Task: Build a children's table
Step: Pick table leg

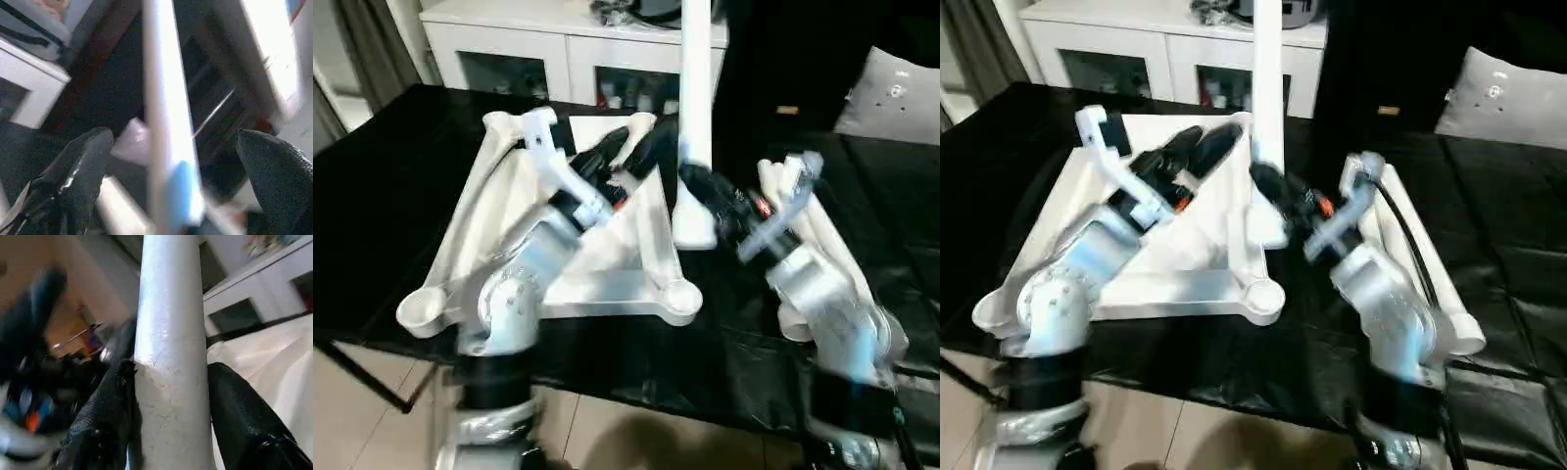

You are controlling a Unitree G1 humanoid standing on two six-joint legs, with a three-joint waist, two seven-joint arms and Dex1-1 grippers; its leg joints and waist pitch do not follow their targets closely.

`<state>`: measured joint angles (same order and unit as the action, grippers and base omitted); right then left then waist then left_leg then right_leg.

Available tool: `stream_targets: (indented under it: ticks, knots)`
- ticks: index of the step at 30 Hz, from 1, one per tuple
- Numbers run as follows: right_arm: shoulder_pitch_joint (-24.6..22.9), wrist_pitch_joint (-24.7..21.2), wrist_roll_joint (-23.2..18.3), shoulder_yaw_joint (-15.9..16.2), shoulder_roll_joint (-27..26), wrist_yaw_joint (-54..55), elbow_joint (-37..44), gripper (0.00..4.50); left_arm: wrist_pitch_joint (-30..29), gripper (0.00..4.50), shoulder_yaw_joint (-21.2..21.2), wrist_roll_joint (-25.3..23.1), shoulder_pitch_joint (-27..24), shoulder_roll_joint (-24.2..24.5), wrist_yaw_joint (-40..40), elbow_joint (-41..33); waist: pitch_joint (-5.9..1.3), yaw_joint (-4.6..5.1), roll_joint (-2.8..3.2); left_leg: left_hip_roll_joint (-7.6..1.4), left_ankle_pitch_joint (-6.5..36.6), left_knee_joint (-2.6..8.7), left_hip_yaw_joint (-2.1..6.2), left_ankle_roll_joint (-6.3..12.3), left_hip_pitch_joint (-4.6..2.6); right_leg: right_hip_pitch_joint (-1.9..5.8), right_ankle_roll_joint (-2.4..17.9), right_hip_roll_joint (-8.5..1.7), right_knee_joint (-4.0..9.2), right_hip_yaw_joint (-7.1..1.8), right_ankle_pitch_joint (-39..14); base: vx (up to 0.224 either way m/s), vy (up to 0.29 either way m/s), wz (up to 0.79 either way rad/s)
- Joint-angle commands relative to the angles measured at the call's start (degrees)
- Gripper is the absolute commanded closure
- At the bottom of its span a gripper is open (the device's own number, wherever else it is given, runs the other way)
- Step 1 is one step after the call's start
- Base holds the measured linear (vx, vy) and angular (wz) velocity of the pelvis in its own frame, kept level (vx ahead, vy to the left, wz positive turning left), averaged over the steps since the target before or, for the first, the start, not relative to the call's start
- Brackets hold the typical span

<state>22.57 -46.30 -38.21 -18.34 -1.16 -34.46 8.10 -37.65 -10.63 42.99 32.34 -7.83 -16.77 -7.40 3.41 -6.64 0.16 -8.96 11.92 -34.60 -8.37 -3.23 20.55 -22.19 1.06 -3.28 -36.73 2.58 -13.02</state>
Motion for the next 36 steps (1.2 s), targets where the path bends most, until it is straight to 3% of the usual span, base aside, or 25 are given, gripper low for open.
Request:
stream_targets:
  ticks: [1, 7, 10, 11, 12, 14, 19, 21, 22, 23, 24, 25, 27, 28, 31, 34, 36]
  knots:
    - [-0.7, 0.1, -2.4, 1.7, 1.4, -2.2, 2.4, 2.62, -2.3, 0.00, -2.4, 5.1, 1.6, -1.7, 1.5, 0.1, -3.69, -0.44, -0.77, -3.01, 1.2, 3.54, 0.59, 2.43, 0.56, 3.57, 10.8, -4.75, 4.69, -2.81, -3.1, 0.000, 0.000, 0.00]
    - [-1.3, 0.2, -4.2, 2.4, 2.2, -3.0, 3.4, 2.62, -3.3, 0.00, -1.3, 3.4, 1.9, -1.1, 1.6, 0.8, -3.66, -0.41, -0.79, -2.99, 0.9, 3.65, 0.65, 2.08, 0.48, 3.41, 8.4, -4.63, 5.03, -2.80, -5.1, 0.000, 0.000, 0.00]
    - [-2.4, -0.1, -5.1, 3.2, 2.7, -4.6, 5.4, 2.62, -3.6, 0.00, -0.5, 3.0, 2.3, -0.8, 1.5, 1.7, -3.79, -0.48, -0.82, -3.12, -0.1, 3.60, 0.72, 2.36, 0.42, 3.44, 7.9, -4.61, 4.81, -2.80, -2.6, 0.000, 0.000, 0.00]
    - [-2.5, -0.5, -5.6, 3.2, 2.9, -5.0, 6.0, 2.62, -3.6, 0.00, -0.5, 3.4, 2.9, -0.8, 1.9, 2.3, -3.94, -0.45, -0.21, -3.15, -1.0, 3.53, 0.85, 2.46, 0.40, 3.35, 8.5, -4.58, 4.52, -2.71, -0.9, 0.000, 0.000, 0.00]
    - [-2.7, -0.6, -6.1, 3.4, 3.1, -5.3, 6.4, 2.62, -3.5, 0.00, -0.6, 3.6, 3.2, -0.5, 1.9, 2.8, -3.99, -0.32, -0.41, -3.14, -1.1, 3.48, 0.79, 2.62, 0.40, 3.32, 8.6, -4.49, 4.60, -2.68, -0.3, 0.000, 0.000, 0.00]
    - [-3.4, -1.1, -7.7, 4.5, 4.0, -6.2, 7.3, 2.62, -2.9, 0.00, -0.6, 3.5, 4.1, 0.6, 1.3, 5.0, -4.18, -0.27, 0.10, -3.22, -2.3, 3.37, 0.93, 2.76, 0.42, 3.41, 9.4, -4.52, 4.28, -2.63, 2.7, 0.000, 0.000, 0.00]
    - [-2.9, -1.9, -7.5, 5.4, 5.0, -5.4, 6.9, 2.62, -3.6, 0.00, -1.8, 6.2, 5.7, 1.4, -1.9, 5.6, -4.06, -0.19, -0.15, -3.06, -1.1, 3.40, 0.78, 2.28, 0.51, 3.63, 10.5, -4.73, 4.51, -2.64, 2.1, 0.000, 0.000, 0.00]
    - [-2.8, -2.8, -8.1, 5.6, 5.3, -5.5, 6.6, 2.62, -4.3, 0.34, -2.0, 7.8, 5.7, 1.5, -3.1, 5.0, -4.06, -0.21, 0.12, -3.12, -1.1, 3.37, 0.80, 2.07, 0.51, 3.59, 11.0, -4.75, 4.41, -2.63, 2.3, 0.000, 0.000, 0.00]
    - [-2.7, -2.7, -7.5, 6.4, 5.9, -6.3, 5.8, 2.62, -5.5, 0.34, -2.3, 10.1, 5.5, 1.6, -4.8, 4.4, -4.11, -0.30, 0.80, -3.10, -0.9, 3.33, 0.89, 1.90, 0.47, 3.55, 11.4, -4.77, 4.33, -2.60, 2.4, 0.000, 0.000, 0.00]
    - [-2.6, -2.6, -7.1, 6.9, 6.3, -6.9, 5.1, 2.62, -6.3, 0.38, -2.5, 11.6, 5.5, 1.7, -5.8, 4.2, -4.13, -0.20, 0.44, -3.09, -0.9, 3.28, 0.80, 1.72, 0.47, 3.61, 11.7, -4.68, 4.35, -2.61, 2.8, 0.000, 0.000, 0.00]
    - [-2.6, -2.6, -7.1, 6.9, 6.3, -6.9, 5.1, 2.62, -6.3, 0.38, -2.5, 11.6, 5.5, 1.7, -5.9, 4.2, -4.10, -0.18, 0.32, -3.06, -0.8, 3.31, 0.77, 1.67, 0.48, 3.63, 11.9, -4.65, 4.37, -2.60, 3.0, 0.000, 0.000, 0.00]
    - [-2.2, 0.4, -3.3, 8.3, 7.3, -7.0, 3.6, 2.62, -5.8, 0.64, -1.1, 10.6, 4.9, 2.3, -7.4, 3.4, -4.08, -0.28, 0.25, -3.13, -0.5, 3.39, 0.84, 1.59, 0.58, 3.70, 12.1, -4.75, 4.36, -2.57, 2.8, 0.000, 0.000, 0.00]
    - [-2.2, 0.7, -3.1, 8.4, 7.4, -7.0, 3.5, 2.62, -5.8, 0.78, -1.0, 10.5, 4.8, 2.4, -7.5, 3.3, -3.93, -0.11, 0.15, -3.12, 0.5, 3.49, 0.77, 1.45, 0.66, 3.79, 11.5, -4.75, 4.55, -2.61, 1.4, 0.000, 0.000, 0.00]
    - [-1.8, 2.1, -1.9, 8.8, 7.4, -5.7, 3.0, 2.62, -4.5, 0.81, 0.2, 8.3, 4.6, 3.0, -7.2, 3.0, -3.91, -0.18, 0.00, -3.23, 0.8, 3.58, 0.84, 1.52, 0.52, 3.72, 10.9, -4.84, 4.75, -2.63, 0.4, 0.000, 0.000, 0.00]
    - [-1.4, 8.4, 4.6, 11.8, 7.0, -1.6, 2.3, 2.62, 2.4, 1.12, 4.1, -2.2, 4.1, 5.1, -3.8, 3.3, -3.96, -0.09, 0.42, -3.42, 0.5, 3.64, 0.92, 1.03, 0.37, 3.44, 9.3, -4.78, 4.73, -2.65, -0.5, 0.000, 0.000, 0.00]
    - [-1.4, 9.9, 6.0, 12.8, 6.0, -0.3, 2.2, 2.63, 4.8, 1.35, 3.9, -4.7, 4.3, 4.3, -1.3, 4.2, -3.94, 0.24, 0.09, -3.39, 0.7, 3.68, 0.84, 0.32, 0.41, 3.52, 8.8, -4.71, 4.79, -2.71, 0.5, 0.000, 0.000, 0.00]
    - [-1.5, 9.8, 4.9, 12.7, 5.4, -0.2, 2.5, 2.63, 3.9, 1.46, 2.2, -1.6, 4.3, 3.0, -1.0, 3.7, -4.05, 0.13, -0.09, -3.29, 0.2, 3.61, 0.80, 0.33, 0.45, 3.71, 9.8, -4.78, 4.44, -2.73, 2.1, 0.000, 0.000, 0.00]
